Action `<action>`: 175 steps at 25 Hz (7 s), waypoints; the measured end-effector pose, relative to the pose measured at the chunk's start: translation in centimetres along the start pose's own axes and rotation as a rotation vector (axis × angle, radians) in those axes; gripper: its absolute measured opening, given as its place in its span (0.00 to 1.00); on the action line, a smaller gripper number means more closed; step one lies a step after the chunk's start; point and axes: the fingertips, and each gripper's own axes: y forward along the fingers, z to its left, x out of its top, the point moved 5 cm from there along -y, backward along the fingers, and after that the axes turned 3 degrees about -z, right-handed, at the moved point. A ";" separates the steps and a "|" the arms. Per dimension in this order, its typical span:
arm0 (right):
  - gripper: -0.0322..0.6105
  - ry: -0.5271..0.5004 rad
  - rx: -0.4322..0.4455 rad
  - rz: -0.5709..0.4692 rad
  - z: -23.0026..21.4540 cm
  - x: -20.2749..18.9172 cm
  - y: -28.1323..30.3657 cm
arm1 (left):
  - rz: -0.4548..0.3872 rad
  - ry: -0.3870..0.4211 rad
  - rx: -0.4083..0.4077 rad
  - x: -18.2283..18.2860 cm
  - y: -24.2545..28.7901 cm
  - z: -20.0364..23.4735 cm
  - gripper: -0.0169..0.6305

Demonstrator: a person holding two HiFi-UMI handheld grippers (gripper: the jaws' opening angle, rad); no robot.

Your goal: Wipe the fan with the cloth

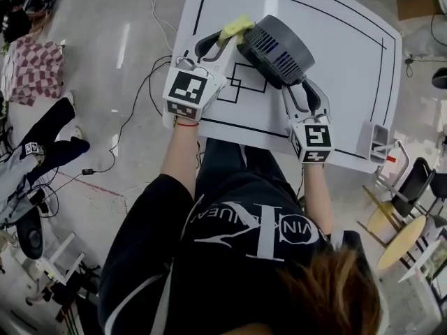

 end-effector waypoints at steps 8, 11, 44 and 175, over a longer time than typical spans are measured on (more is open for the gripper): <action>0.34 -0.012 0.044 0.009 -0.2 -0.1 0.0 | 0.044 -0.005 0.042 -2.0 0.1 -1.0 0.12; 0.34 -0.014 0.054 0.007 -0.2 0.0 0.0 | 0.014 -0.072 0.086 -3.3 0.2 -1.9 0.12; 0.34 -0.061 0.095 -0.005 -0.1 -0.2 -0.1 | -0.190 -0.129 -0.052 -0.5 -1.7 -12.3 0.11; 0.42 -0.062 0.106 -0.092 -0.1 1.8 -0.5 | 0.555 0.444 -0.139 5.6 3.5 -16.1 0.11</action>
